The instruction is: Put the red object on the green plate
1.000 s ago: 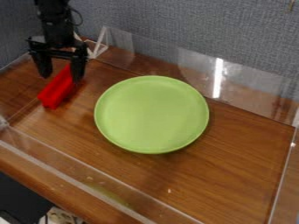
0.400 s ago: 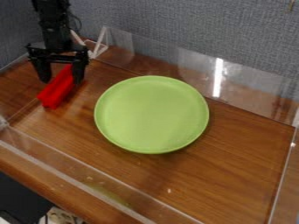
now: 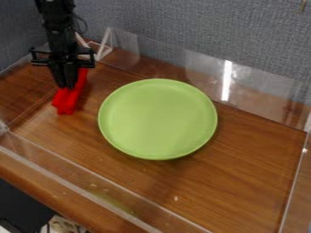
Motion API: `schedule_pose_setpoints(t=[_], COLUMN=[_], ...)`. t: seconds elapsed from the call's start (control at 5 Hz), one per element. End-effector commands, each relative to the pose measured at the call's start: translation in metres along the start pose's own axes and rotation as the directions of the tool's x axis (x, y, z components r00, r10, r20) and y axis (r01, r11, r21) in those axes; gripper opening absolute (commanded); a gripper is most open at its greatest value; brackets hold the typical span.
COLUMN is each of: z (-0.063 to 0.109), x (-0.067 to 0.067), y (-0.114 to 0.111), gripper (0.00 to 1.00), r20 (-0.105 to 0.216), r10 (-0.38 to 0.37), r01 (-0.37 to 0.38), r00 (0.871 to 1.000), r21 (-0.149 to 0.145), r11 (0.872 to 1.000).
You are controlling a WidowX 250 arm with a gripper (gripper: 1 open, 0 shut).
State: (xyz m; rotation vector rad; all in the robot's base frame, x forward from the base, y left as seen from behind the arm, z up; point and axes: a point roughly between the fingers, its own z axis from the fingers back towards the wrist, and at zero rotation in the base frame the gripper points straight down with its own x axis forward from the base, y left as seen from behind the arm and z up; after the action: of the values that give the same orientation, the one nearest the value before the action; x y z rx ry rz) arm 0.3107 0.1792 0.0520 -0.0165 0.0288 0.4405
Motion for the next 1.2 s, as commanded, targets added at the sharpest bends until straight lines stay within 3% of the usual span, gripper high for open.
schedule_pose_setpoints(t=[0.0, 0.2, 0.4, 0.6, 0.8, 1.0], z=[0.067, 0.090, 0.081, 0.059, 0.041, 0.024], x=[-0.010, -0.031, -0.043, -0.036, -0.023, -0.028], y=[-0.019, -0.053, -0.073, -0.080, -0.083, -0.084], gripper=[0.00, 0.00, 0.00, 1.00, 1.00, 1.00], r20=[0.138, 0.163, 0.154, 0.147, 0.139, 0.122], r10=[-0.021, -0.063, -0.092, -0.084, -0.082, -0.083], r01=[0.026, 0.075, 0.103, 0.095, 0.092, 0.091], r00=[0.990, 0.985, 0.984, 0.986, 0.987, 0.989], r21=[-0.034, -0.070, -0.065, -0.071, -0.068, -0.058], r11=[0.999, 0.995, 0.993, 0.993, 0.993, 0.994])
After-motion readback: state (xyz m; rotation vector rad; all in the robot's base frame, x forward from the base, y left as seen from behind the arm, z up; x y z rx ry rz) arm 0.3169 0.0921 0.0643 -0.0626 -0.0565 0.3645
